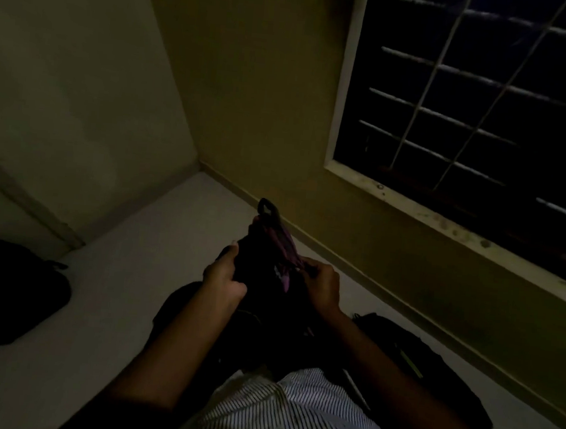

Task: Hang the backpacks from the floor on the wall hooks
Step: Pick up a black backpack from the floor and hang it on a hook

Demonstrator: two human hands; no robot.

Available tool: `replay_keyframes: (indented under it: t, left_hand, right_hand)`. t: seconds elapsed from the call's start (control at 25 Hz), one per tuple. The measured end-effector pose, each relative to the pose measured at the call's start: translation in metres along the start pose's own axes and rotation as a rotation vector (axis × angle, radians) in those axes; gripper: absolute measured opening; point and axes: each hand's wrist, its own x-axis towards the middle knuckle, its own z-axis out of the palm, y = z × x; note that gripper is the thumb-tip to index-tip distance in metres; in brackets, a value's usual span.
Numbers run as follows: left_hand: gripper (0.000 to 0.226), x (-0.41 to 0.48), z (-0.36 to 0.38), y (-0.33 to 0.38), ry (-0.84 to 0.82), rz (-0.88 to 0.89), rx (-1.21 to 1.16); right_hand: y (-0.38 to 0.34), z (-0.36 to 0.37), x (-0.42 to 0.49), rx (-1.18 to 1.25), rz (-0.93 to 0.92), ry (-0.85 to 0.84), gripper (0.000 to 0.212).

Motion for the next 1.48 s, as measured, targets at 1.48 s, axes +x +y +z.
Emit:
replay_keyframes:
  t: [1.48]
  left_hand:
    - [0.035,0.08,0.128,0.099,-0.435,0.423,0.765]
  right_hand:
    - [-0.119,-0.01,0.15,0.229,0.09,-0.49,0.02]
